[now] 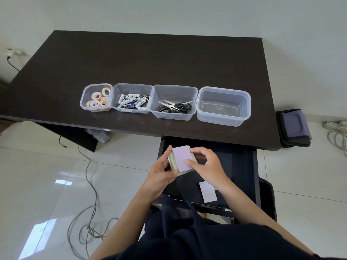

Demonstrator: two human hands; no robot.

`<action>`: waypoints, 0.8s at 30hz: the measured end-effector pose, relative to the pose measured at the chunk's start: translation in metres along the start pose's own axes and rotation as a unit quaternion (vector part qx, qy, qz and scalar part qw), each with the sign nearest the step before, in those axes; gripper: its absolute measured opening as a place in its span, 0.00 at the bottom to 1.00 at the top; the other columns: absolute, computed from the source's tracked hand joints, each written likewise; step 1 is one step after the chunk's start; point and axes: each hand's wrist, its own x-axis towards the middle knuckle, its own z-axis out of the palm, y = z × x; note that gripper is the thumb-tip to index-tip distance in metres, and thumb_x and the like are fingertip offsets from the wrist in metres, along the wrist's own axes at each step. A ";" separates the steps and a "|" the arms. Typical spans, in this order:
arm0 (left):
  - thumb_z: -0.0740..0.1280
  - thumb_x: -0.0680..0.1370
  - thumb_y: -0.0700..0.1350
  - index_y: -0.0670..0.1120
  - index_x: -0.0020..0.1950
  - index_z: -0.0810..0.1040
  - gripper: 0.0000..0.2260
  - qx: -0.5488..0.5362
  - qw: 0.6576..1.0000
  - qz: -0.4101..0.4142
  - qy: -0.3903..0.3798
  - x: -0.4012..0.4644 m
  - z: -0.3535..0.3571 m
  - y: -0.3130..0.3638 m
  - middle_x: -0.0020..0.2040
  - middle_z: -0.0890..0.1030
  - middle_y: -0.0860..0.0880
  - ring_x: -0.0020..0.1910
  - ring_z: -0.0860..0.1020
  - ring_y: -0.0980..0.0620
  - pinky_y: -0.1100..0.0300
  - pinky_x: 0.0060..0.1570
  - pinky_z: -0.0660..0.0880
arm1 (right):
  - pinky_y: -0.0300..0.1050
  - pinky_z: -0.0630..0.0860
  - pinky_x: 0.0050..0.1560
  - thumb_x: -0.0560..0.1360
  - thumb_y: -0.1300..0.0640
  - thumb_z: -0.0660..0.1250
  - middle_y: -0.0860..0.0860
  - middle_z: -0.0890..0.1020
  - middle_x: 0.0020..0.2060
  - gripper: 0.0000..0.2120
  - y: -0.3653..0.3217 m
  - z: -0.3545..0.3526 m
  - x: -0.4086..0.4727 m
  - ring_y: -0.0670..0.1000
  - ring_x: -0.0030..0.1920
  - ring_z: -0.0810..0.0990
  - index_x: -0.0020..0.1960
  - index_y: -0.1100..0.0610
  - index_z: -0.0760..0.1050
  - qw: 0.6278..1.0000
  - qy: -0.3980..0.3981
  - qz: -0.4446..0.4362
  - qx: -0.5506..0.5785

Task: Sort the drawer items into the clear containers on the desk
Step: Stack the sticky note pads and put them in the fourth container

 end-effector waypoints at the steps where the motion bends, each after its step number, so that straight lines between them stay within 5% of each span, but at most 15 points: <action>1: 0.68 0.68 0.33 0.60 0.69 0.67 0.35 0.001 1.000 0.000 -0.002 0.000 0.000 0.000 0.68 0.72 0.46 0.64 0.74 0.43 0.55 0.56 0.78 | 0.43 0.77 0.55 0.70 0.51 0.74 0.47 0.76 0.57 0.16 0.001 0.001 -0.002 0.46 0.54 0.79 0.56 0.46 0.77 1.000 -0.009 0.008 0.022; 7: 0.66 0.72 0.32 0.60 0.73 0.62 0.35 0.021 1.000 -0.007 -0.011 -0.005 0.000 0.001 0.67 0.74 0.47 0.64 0.75 0.44 0.51 0.62 0.75 | 0.48 0.81 0.50 0.71 0.52 0.73 0.45 0.79 0.56 0.14 0.000 0.004 -0.009 0.50 0.51 0.81 0.56 0.47 0.77 0.998 -0.025 0.017 0.060; 12: 0.59 0.80 0.35 0.60 0.71 0.64 0.26 0.024 1.000 -0.016 0.003 -0.008 0.002 0.000 0.65 0.77 0.47 0.64 0.75 0.46 0.47 0.66 0.71 | 0.47 0.81 0.50 0.71 0.52 0.73 0.45 0.79 0.54 0.14 0.003 0.006 -0.011 0.49 0.51 0.81 0.55 0.47 0.77 0.997 -0.026 0.019 0.063; 17: 0.64 0.79 0.41 0.56 0.65 0.74 0.17 0.046 0.998 -0.020 0.050 -0.007 0.008 0.000 0.56 0.81 0.51 0.59 0.79 0.47 0.55 0.56 0.78 | 0.46 0.81 0.49 0.71 0.51 0.73 0.45 0.79 0.54 0.13 0.007 0.008 -0.013 0.48 0.51 0.80 0.55 0.45 0.77 0.997 -0.031 0.024 0.063; 24: 0.66 0.76 0.33 0.50 0.58 0.79 0.15 0.056 0.990 -0.018 0.130 -0.005 0.015 -0.007 0.50 0.80 0.46 0.48 0.79 0.51 0.61 0.44 0.81 | 0.43 0.79 0.49 0.75 0.54 0.69 0.45 0.82 0.52 0.08 0.031 0.005 -0.011 0.48 0.52 0.81 0.54 0.46 0.79 0.993 -0.020 0.033 0.108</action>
